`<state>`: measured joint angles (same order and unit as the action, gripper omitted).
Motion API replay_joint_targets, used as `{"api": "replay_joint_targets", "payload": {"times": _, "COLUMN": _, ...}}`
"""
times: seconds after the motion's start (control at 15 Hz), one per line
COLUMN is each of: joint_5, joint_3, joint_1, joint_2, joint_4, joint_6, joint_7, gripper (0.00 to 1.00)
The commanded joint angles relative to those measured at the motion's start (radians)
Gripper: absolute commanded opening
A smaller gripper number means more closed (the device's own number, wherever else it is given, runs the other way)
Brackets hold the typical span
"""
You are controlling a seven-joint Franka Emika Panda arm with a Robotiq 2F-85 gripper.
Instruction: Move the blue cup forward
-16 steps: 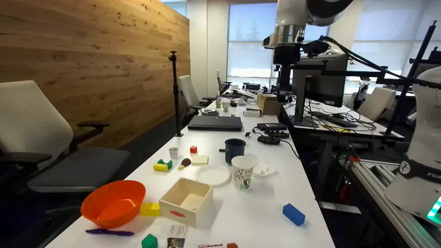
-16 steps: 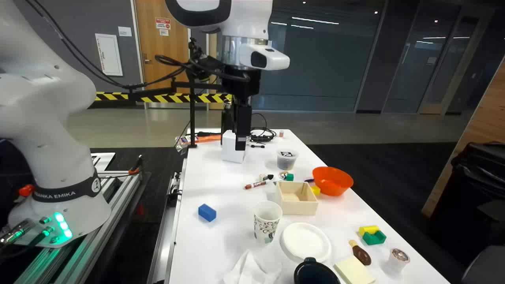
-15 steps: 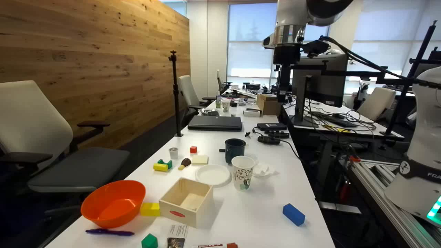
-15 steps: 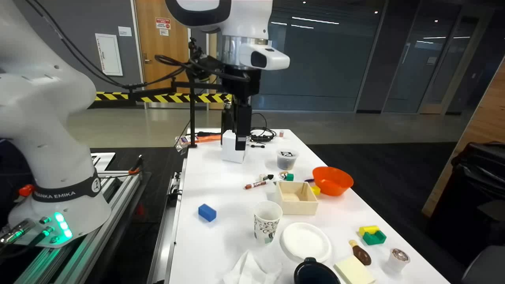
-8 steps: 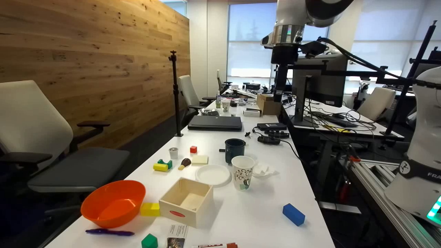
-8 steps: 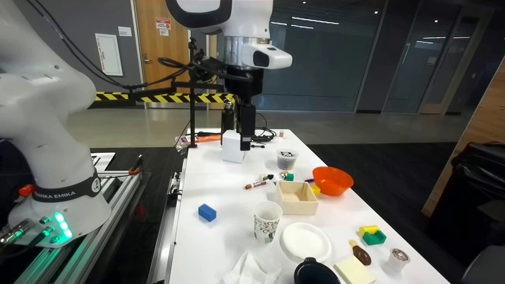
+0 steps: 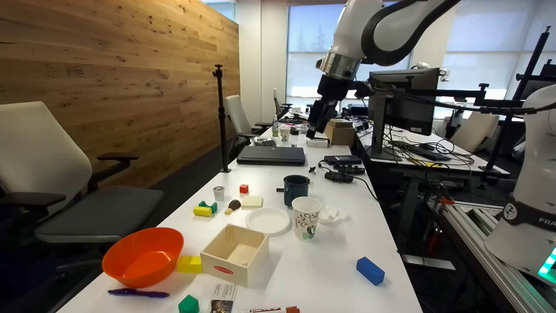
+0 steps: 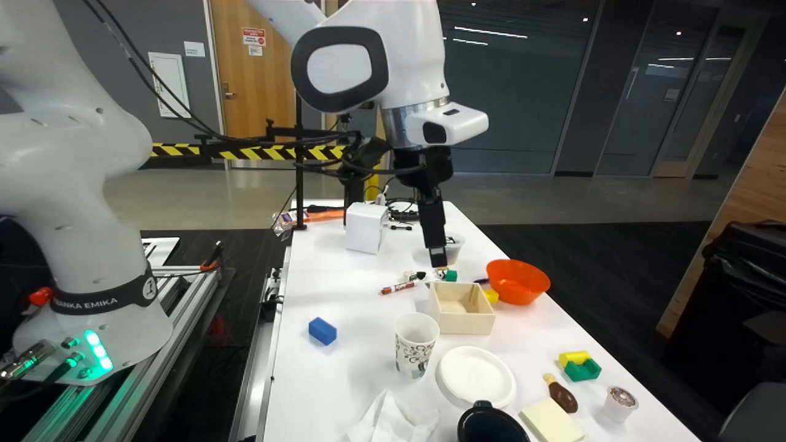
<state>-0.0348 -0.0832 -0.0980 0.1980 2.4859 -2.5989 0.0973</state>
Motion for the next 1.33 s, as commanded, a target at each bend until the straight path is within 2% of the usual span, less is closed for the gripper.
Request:
{"api": "replay_joint_targets", "payload": {"times": 0.0, "joint_5": -0.148, "joint_3": 0.035, "joint_1": -0.079, "joint_2": -0.091, "joint_4": -0.009, "joint_6": -0.138, "joint_7": 0.239, "gripper": 1.0}}
{"api": "replay_joint_targets", "payload": {"times": 0.2, "joint_5": -0.328, "joint_3": 0.021, "joint_1": -0.132, "joint_2": -0.154, "joint_4": -0.032, "joint_6": -0.171, "joint_7": 0.448, "gripper": 1.0}}
{"api": "replay_joint_targets", "payload": {"times": 0.33, "joint_5": -0.385, "joint_3": -0.001, "joint_1": -0.137, "joint_2": -0.184, "joint_4": -0.053, "joint_6": -0.123, "joint_7": 0.53, "gripper": 1.0}}
{"api": "replay_joint_targets", "payload": {"times": 0.4, "joint_5": -0.363, "joint_3": -0.013, "joint_1": -0.129, "joint_2": -0.201, "joint_4": -0.058, "joint_6": -0.114, "joint_7": 0.529, "gripper": 1.0}}
{"api": "replay_joint_targets", "payload": {"times": 0.47, "joint_5": -0.285, "joint_3": -0.023, "joint_1": -0.112, "joint_2": -0.217, "joint_4": -0.062, "joint_6": -0.096, "joint_7": 0.478, "gripper": 1.0}}
{"api": "replay_joint_targets", "payload": {"times": 0.53, "joint_5": -0.211, "joint_3": -0.026, "joint_1": -0.098, "joint_2": -0.236, "joint_4": -0.075, "joint_6": -0.047, "joint_7": 0.425, "gripper": 1.0}}
{"api": "replay_joint_targets", "payload": {"times": 0.6, "joint_5": -0.184, "joint_3": -0.028, "joint_1": -0.09, "joint_2": -0.248, "joint_4": -0.094, "joint_6": 0.024, "joint_7": 0.423, "gripper": 1.0}}
{"api": "replay_joint_targets", "payload": {"times": 0.67, "joint_5": -0.254, "joint_3": -0.042, "joint_1": -0.093, "joint_2": -0.211, "joint_4": -0.042, "joint_6": -0.063, "joint_7": 0.45, "gripper": 1.0}}
{"api": "replay_joint_targets", "payload": {"times": 0.93, "joint_5": -0.217, "joint_3": -0.045, "joint_1": -0.074, "joint_2": -0.244, "joint_4": -0.073, "joint_6": -0.006, "joint_7": 0.445, "gripper": 1.0}}
{"api": "replay_joint_targets", "payload": {"times": 1.07, "joint_5": -0.124, "joint_3": -0.038, "joint_1": -0.073, "joint_2": -0.281, "joint_4": -0.088, "joint_6": -0.004, "joint_7": 0.302, "gripper": 1.0}}
{"api": "replay_joint_targets", "payload": {"times": 1.13, "joint_5": -0.113, "joint_3": -0.038, "joint_1": -0.071, "joint_2": -0.322, "joint_4": -0.113, "joint_6": -0.022, "joint_7": 0.3, "gripper": 1.0}}
{"api": "replay_joint_targets", "payload": {"times": 1.27, "joint_5": -0.017, "joint_3": -0.029, "joint_1": -0.066, "joint_2": -0.403, "joint_4": -0.179, "joint_6": 0.0, "joint_7": 0.243, "gripper": 1.0}}
